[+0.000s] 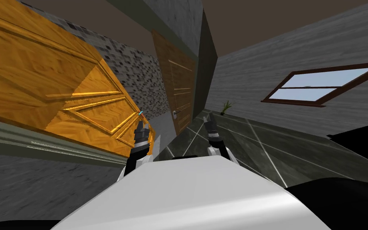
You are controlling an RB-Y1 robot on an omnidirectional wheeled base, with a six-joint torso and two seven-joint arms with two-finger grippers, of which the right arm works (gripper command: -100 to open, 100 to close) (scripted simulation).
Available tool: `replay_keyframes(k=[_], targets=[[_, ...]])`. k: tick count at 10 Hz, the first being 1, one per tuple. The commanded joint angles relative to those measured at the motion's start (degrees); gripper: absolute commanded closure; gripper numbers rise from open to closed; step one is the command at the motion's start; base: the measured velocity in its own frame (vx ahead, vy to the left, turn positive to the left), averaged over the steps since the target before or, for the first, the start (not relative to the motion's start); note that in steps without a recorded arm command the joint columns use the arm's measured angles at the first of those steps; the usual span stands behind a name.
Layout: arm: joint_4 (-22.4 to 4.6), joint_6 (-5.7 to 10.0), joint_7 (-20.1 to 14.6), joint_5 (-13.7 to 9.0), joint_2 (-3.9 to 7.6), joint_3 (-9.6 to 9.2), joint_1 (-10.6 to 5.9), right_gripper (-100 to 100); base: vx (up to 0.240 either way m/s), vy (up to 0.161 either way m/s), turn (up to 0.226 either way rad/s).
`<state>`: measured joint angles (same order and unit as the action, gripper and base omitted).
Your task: Push the door open
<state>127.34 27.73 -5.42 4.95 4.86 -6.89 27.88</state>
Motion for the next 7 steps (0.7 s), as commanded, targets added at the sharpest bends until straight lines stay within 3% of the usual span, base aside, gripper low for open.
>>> replay_keyframes(k=[1, 7], targets=[[-1.26, -0.47, -1.09, 1.64, 0.35, -1.77, 0.25, -100, 0.171, -0.041, 0.040], [-7.39, -1.46, -5.18, 7.64, 1.73, -7.94, 0.60, -100, 0.182, -0.017, 0.045]])
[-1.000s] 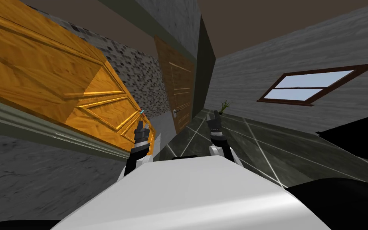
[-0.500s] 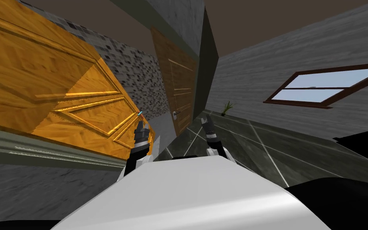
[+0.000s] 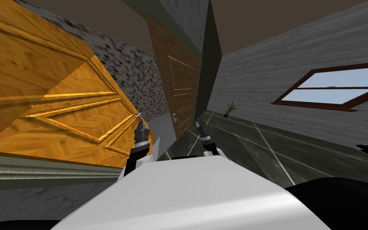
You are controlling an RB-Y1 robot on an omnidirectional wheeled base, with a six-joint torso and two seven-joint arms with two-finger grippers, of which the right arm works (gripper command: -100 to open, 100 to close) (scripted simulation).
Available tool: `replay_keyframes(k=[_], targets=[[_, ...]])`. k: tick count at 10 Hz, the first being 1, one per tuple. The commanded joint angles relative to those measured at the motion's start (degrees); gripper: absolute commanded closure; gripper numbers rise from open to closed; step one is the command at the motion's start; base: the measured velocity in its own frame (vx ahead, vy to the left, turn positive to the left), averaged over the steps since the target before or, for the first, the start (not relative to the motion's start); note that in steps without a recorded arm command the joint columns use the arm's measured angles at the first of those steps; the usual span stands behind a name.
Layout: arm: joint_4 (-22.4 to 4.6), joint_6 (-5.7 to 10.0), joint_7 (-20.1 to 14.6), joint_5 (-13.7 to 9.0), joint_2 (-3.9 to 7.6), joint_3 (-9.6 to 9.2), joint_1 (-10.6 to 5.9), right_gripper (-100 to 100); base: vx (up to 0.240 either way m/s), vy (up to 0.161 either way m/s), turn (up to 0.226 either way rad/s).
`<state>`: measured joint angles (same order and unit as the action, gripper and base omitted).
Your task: Push the door open
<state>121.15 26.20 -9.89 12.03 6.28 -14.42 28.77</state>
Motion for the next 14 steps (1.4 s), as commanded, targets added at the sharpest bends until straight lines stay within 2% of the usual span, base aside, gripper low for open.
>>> replay_keyframes(k=[1, 9, 14], targets=[[-1.80, -0.02, -1.11, 1.14, 0.44, -1.00, -0.26, -100, 0.174, -0.040, 0.028], [-11.15, -1.53, -7.35, 10.28, 2.27, -10.40, 0.27, -100, 0.188, -0.035, 0.049], [-16.27, -2.36, -10.77, 15.29, 3.19, -15.54, 0.56, -100, 0.203, -0.038, 0.045]])
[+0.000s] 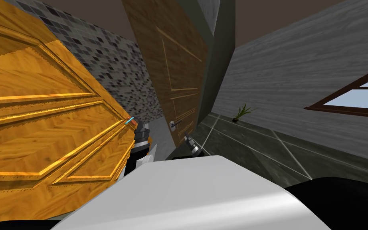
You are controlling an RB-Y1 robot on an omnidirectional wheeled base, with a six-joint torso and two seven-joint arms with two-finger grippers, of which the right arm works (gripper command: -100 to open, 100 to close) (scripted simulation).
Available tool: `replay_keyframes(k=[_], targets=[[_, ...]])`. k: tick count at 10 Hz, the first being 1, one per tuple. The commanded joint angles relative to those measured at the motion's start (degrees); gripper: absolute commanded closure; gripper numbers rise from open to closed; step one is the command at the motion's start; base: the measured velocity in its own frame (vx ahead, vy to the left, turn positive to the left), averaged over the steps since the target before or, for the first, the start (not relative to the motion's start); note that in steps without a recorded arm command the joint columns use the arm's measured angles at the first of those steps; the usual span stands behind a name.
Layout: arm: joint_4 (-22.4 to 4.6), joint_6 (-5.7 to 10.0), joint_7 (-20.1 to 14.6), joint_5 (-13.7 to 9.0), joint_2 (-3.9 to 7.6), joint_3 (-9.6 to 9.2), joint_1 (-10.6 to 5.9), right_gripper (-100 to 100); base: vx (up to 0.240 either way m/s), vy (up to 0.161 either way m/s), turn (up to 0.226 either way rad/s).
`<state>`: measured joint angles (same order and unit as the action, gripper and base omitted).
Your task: Push the door open
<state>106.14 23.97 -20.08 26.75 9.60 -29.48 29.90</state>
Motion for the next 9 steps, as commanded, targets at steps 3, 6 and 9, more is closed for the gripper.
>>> replay_keyframes(k=[3, 6, 9], targets=[[-3.71, -0.52, -2.22, 2.98, 0.30, -2.95, -0.44, -100, 0.160, -0.037, 0.036], [-5.81, -0.86, -3.62, 5.04, 0.66, -5.06, -0.32, -100, 0.213, -0.042, 0.029], [-7.04, -0.89, -4.07, 5.79, 0.59, -5.76, -0.45, -100, 0.198, -0.038, 0.021]])
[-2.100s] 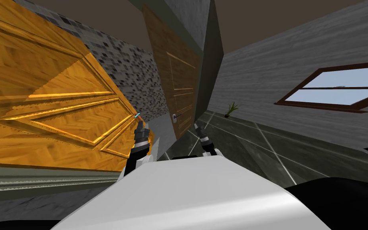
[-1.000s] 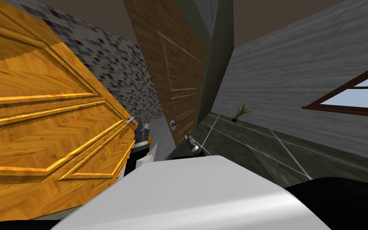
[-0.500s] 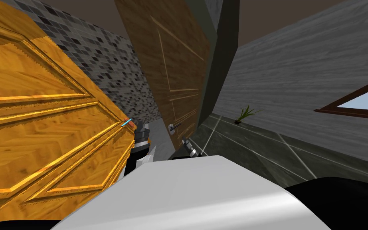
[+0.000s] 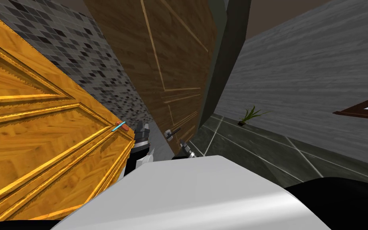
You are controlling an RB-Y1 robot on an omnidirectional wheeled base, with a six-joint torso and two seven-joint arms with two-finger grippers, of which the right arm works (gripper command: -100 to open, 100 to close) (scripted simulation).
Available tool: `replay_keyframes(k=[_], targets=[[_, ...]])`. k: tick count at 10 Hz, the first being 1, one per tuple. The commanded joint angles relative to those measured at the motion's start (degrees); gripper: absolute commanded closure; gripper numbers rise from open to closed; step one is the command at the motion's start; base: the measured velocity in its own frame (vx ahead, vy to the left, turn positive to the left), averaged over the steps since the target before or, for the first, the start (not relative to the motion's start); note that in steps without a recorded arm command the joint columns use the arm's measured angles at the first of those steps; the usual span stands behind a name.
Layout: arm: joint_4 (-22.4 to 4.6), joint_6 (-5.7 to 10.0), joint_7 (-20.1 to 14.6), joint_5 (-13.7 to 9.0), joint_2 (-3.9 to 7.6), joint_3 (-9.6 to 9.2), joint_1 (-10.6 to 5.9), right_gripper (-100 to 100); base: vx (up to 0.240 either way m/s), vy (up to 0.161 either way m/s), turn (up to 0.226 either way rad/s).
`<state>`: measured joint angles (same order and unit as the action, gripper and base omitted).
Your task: Push the door open
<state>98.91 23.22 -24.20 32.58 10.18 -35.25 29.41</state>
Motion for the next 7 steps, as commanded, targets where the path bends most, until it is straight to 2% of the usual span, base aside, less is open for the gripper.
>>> replay_keyframes(k=[1, 5, 7], targets=[[-0.47, -0.47, 0.11, -0.20, -0.52, 0.10, -0.58, -100, 0.099, 0.070, 0.044], [-1.34, -1.34, 0.32, -0.57, -1.49, 0.28, -1.66, -100, 0.151, 0.115, 0.031], [-1.94, -1.94, 0.46, -0.83, -2.15, 0.41, -2.40, -100, 0.163, 0.168, 0.032]])
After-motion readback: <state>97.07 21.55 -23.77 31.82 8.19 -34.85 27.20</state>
